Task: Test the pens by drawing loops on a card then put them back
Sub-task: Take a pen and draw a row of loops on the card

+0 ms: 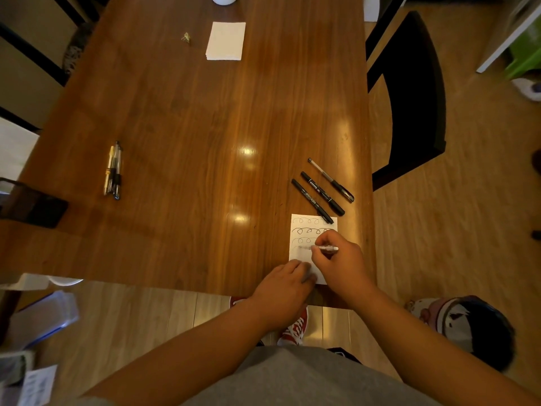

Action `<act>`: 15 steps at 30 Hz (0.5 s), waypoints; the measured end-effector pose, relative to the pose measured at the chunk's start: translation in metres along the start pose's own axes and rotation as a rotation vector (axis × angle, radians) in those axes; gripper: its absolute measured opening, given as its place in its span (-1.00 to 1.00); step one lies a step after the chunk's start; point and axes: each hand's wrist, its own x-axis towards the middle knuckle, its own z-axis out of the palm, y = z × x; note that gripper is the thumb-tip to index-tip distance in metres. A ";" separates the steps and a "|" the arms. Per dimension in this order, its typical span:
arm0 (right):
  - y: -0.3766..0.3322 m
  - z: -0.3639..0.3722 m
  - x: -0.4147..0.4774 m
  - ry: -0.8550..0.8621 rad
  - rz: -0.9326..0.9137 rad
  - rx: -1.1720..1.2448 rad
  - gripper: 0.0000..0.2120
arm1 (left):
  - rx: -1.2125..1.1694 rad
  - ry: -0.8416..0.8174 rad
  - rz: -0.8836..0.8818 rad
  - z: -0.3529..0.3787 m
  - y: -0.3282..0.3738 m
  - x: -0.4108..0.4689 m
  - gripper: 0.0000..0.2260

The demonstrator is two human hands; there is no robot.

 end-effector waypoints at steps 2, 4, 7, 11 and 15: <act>0.001 -0.001 -0.001 0.004 0.007 -0.014 -0.90 | -0.030 -0.001 0.009 0.000 0.001 0.001 -0.51; 0.003 -0.002 -0.004 0.003 0.008 -0.012 -0.88 | -0.076 -0.008 0.016 0.000 0.001 0.002 -0.48; 0.005 -0.003 -0.007 -0.003 -0.006 -0.016 -0.86 | -0.099 -0.002 0.019 -0.001 0.002 0.001 -0.45; 0.005 -0.002 -0.009 -0.022 -0.015 -0.002 -0.85 | -0.086 0.007 0.033 -0.003 0.003 0.002 -0.45; 0.005 0.000 -0.005 0.000 -0.005 0.033 -0.85 | -0.054 -0.005 0.037 -0.001 0.004 0.003 -0.46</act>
